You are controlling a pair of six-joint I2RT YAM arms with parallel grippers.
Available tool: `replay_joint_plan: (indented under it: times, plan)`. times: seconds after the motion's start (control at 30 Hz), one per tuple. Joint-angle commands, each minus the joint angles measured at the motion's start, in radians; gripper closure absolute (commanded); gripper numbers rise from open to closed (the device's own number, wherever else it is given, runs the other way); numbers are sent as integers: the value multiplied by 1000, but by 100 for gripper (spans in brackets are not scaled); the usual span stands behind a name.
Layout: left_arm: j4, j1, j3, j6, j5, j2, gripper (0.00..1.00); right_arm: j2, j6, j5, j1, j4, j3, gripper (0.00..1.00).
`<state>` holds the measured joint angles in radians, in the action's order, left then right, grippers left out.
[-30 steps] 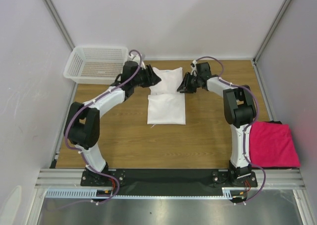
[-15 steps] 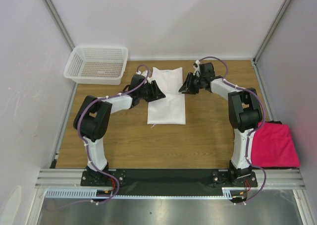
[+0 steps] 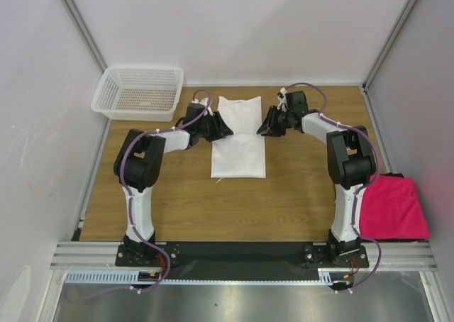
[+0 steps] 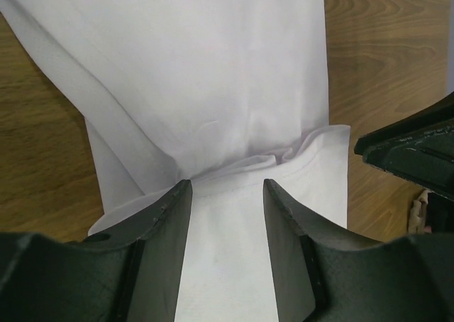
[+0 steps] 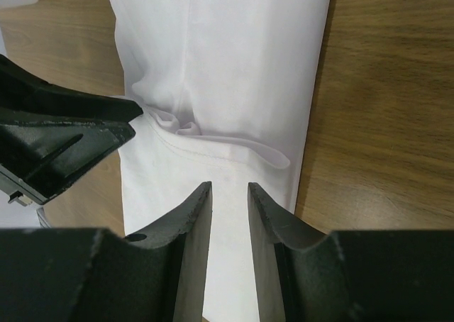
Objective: Fold and stack the t-shirts
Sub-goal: Fold the tshirt
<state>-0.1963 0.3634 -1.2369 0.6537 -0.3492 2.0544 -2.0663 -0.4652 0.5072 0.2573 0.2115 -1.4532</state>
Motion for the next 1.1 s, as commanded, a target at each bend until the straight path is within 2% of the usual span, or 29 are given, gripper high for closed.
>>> replay_joint_plan:
  times: [0.0,0.13,0.33,0.5,0.57,0.63,0.67,0.73,0.83,0.93,1.07]
  plan:
    - [-45,-11,-42,-23,-39,24,50,-3,23,-16,-4,-24,1,68]
    - [-42,-14,-53,-48,-40,23,49,-28,39,-18,-9,-17,-22,68]
    - [69,-14,-116,-133,-33,-57,48,11,102,-64,-7,74,-101,68]
    - [253,-15,-208,-210,15,-174,37,152,122,-93,-9,117,-66,64]
    - [331,-14,-214,-215,73,-235,32,188,122,-107,-6,117,-21,58]
    - [362,-14,-176,-198,95,-279,29,230,109,-119,-6,117,71,51]
    - [379,-14,-120,-186,104,-325,26,244,102,-119,-4,117,106,43]
    - [406,-9,-58,-158,116,-391,24,284,71,-113,6,118,198,34]
    - [437,5,72,-132,148,-453,23,343,34,-119,23,138,276,24]
    - [431,14,215,-92,135,-531,23,402,-21,-113,40,143,372,20]
    - [394,29,367,-34,127,-588,23,446,-69,-101,69,101,488,21]
